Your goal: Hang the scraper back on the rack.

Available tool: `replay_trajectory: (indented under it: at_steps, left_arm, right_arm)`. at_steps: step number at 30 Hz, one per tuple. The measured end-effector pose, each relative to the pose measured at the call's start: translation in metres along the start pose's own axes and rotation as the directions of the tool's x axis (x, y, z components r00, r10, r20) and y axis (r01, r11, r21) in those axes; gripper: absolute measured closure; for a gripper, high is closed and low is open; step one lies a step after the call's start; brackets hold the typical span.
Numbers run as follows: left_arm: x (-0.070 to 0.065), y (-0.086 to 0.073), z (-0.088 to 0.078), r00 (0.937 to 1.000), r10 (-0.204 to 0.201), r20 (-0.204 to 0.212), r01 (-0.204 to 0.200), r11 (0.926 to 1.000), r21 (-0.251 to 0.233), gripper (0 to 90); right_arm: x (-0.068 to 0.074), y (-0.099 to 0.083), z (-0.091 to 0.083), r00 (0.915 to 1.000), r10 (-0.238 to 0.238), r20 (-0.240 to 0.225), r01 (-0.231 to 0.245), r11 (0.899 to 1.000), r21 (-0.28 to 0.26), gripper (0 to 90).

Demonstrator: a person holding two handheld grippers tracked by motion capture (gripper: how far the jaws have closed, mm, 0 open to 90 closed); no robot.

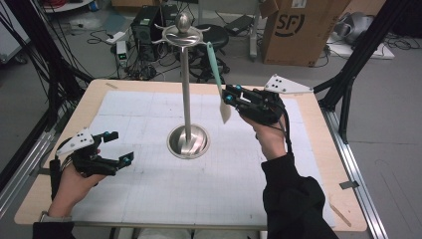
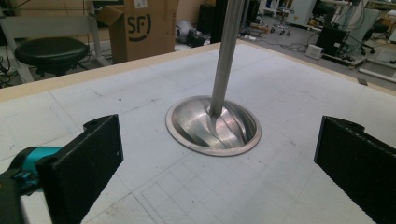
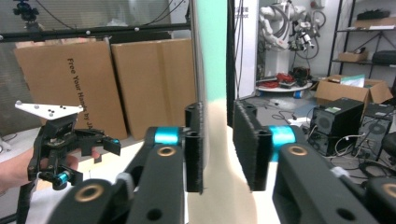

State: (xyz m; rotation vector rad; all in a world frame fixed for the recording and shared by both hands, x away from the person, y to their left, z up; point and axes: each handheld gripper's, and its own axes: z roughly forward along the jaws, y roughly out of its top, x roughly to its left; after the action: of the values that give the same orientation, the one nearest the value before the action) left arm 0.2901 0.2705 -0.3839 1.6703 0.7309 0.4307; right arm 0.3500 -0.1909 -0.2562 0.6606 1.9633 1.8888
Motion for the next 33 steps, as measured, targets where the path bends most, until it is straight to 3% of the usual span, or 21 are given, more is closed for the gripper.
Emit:
replay_trajectory:
  at_steps: [10, 14, 18, 20, 26, 33]
  left_arm:
    - [-0.002, 0.004, 0.003, 0.9999, 0.000, 0.013, 0.000, 0.9999, -0.014, 1.7]
    - [-0.002, 0.005, 0.005, 0.9999, 0.000, 0.014, 0.000, 0.9998, -0.020, 1.7]
    - [-0.002, 0.009, 0.003, 0.9998, -0.004, 0.021, 0.005, 0.9990, -0.044, 1.7]
    - [-0.002, 0.011, 0.003, 0.9996, 0.003, 0.027, -0.002, 0.9984, -0.057, 1.7]
    - [-0.005, 0.018, 0.004, 0.9987, 0.028, 0.043, -0.024, 0.9964, -0.081, 1.7]
    - [-0.004, 0.021, 0.003, 0.9987, 0.025, 0.044, -0.021, 0.9947, -0.101, 1.7]
  right_arm:
    - [0.003, -0.018, -0.015, 0.9971, -0.044, 0.062, 0.042, 0.998, 0.036, 37.7]
    - [0.006, -0.029, -0.022, 0.9955, -0.076, 0.057, 0.070, 0.993, 0.094, 25.0]
    - [0.006, -0.040, -0.027, 0.9968, -0.049, 0.063, 0.035, 0.980, 0.198, 8.1]
    - [0.007, -0.047, -0.031, 0.9962, -0.040, 0.077, 0.023, 0.978, 0.206, 0.2]
    - [0.006, -0.065, -0.047, 0.9970, -0.005, 0.077, -0.008, 0.987, 0.159, 0.1]
    - [-0.003, -0.091, -0.068, 0.9920, 0.021, 0.125, -0.038, 0.990, 0.135, 0.2]
